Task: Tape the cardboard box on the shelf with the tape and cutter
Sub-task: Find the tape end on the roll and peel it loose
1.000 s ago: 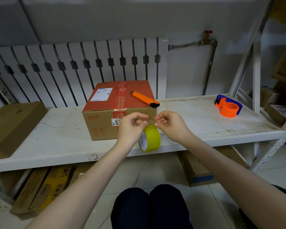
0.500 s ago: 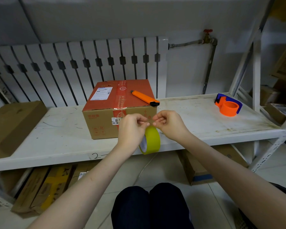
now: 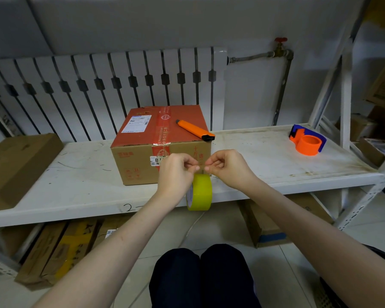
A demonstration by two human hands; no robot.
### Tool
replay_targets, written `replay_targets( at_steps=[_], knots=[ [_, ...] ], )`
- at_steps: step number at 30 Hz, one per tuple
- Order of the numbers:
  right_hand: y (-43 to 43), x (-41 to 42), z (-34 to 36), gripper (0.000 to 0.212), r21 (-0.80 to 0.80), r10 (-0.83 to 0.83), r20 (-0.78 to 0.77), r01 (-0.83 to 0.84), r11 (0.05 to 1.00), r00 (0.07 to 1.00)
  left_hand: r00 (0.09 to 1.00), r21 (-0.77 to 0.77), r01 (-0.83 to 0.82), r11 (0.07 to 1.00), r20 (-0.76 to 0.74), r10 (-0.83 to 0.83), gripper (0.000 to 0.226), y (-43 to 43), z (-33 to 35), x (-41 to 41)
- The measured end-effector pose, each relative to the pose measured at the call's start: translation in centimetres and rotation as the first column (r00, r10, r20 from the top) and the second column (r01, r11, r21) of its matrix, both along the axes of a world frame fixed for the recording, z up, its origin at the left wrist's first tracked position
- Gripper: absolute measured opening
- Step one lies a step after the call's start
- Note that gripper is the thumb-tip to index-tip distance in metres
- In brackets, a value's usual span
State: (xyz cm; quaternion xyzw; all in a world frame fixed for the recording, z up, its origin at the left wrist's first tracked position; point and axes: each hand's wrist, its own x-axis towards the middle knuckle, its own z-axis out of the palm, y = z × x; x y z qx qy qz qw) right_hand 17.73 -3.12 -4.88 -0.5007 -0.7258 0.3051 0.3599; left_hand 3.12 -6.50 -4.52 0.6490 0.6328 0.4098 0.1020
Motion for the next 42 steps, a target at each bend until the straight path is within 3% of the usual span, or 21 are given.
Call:
replay_targets(
  at_steps=[13,18,21,26,28,32,34,38,40,42],
  knots=[
    [0.0,-0.1,-0.7,0.008,0.063,-0.035,0.055,0.032,0.997,0.998,0.999,-0.101,-0.025,0.995,-0.032,0.021,0.009,0.1,0.0,0.1],
    [0.0,0.1,-0.6,0.004,0.185,-0.069,0.189,0.034,0.982,0.979,0.997,-0.126,-0.061,0.99,-0.053,0.054,0.01,0.1,0.1,0.7],
    [0.0,0.2,-0.5,0.007,0.175,-0.048,0.263,0.001,0.985,0.963,0.995,-0.148,-0.07,0.987,-0.083,0.058,0.006,0.2,0.1,0.7],
    [0.3,0.8,-0.1,0.017,0.106,-0.018,0.332,-0.019,0.994,0.943,0.998,-0.195,-0.027,0.98,-0.055,0.017,0.022,0.2,-0.2,0.6],
    [0.7,1.2,0.2,0.011,0.032,0.046,0.32,-0.06,0.998,0.946,0.998,-0.204,-0.008,0.979,-0.061,-0.005,0.022,0.3,-0.1,0.6],
    [1.0,1.2,0.8,0.022,-0.032,0.174,0.219,-0.171,0.985,0.96,0.995,-0.205,0.026,0.978,-0.088,-0.045,0.017,0.5,0.3,0.5],
    [1.0,0.8,0.4,0.009,0.007,0.198,0.232,-0.206,0.979,0.952,0.993,-0.209,0.038,0.977,-0.104,-0.061,0.016,0.4,0.6,0.4],
    [1.0,0.4,-0.4,0.014,0.063,0.192,0.186,-0.207,0.976,0.964,0.993,-0.206,0.048,0.977,-0.097,-0.069,0.011,0.2,0.9,-0.1],
    [1.0,0.7,-0.5,0.021,0.038,0.134,0.13,-0.14,0.989,0.982,0.994,-0.18,0.034,0.983,-0.1,-0.052,0.009,0.2,0.9,-0.2],
    [1.6,1.0,-1.1,0.033,0.031,-0.033,0.116,0.03,0.999,0.993,0.997,-0.159,0.013,0.987,-0.079,-0.026,0.009,0.3,0.9,-0.5]
  ],
)
